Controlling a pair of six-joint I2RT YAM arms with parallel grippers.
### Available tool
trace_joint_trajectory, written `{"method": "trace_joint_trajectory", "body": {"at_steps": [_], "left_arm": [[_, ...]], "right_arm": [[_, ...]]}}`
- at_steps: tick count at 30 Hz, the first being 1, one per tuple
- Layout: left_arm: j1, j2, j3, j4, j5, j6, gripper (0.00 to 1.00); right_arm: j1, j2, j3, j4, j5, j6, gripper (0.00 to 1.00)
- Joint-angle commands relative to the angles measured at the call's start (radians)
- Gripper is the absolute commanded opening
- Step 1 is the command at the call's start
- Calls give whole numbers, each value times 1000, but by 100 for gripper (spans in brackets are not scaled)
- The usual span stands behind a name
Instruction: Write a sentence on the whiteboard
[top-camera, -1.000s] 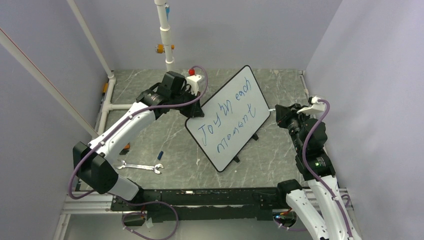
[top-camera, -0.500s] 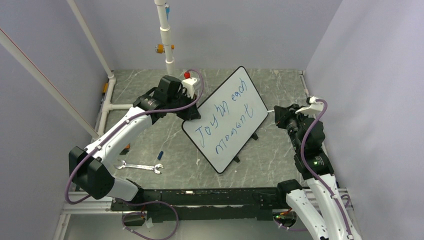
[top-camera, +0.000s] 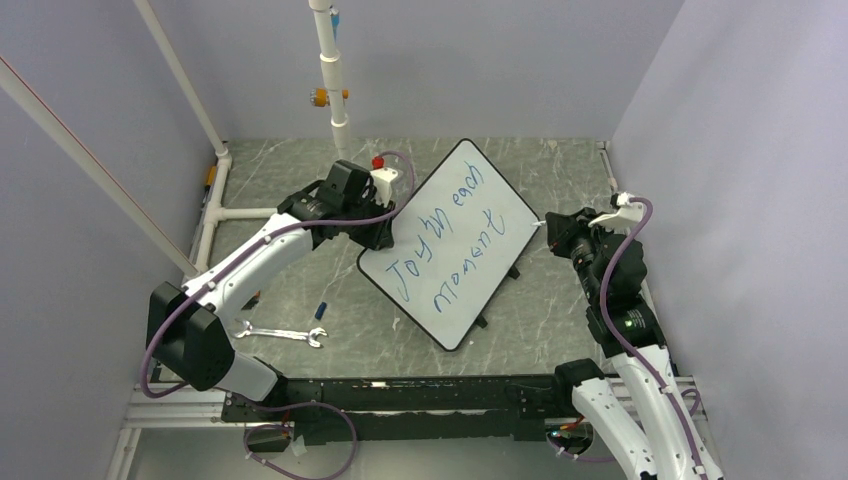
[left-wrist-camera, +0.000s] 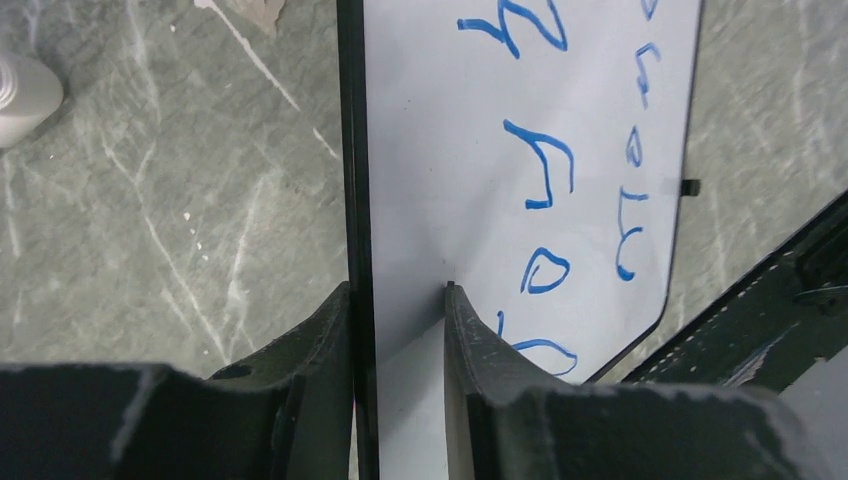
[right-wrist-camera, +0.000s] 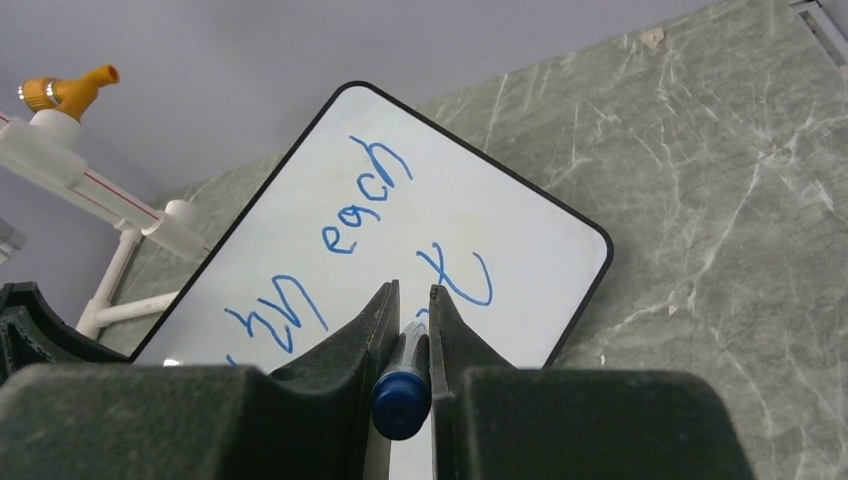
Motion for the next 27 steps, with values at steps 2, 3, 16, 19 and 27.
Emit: {"method": "trace_joint_trajectory", "body": {"at_steps": [2,3,16,19,27], "left_arm": [[-46,24,-31,-200,-93,140,36],[-48,19,-30,-196,-96,137,38],[-49,-32,30,-183,-95,113,55],[-49,-34,63,-186,-90,69,56],[-60,-22,145,-176,-48,42,63]], "right_arm": [[2,-4,-1,52,-17,17,0],[3,-4,-1,52,-18,18,0],[1,-13,-2,46,-19,21,0],[3,-15,-5,47,-19,23,0],[2,-19,-7,45,-18,21,0]]}}
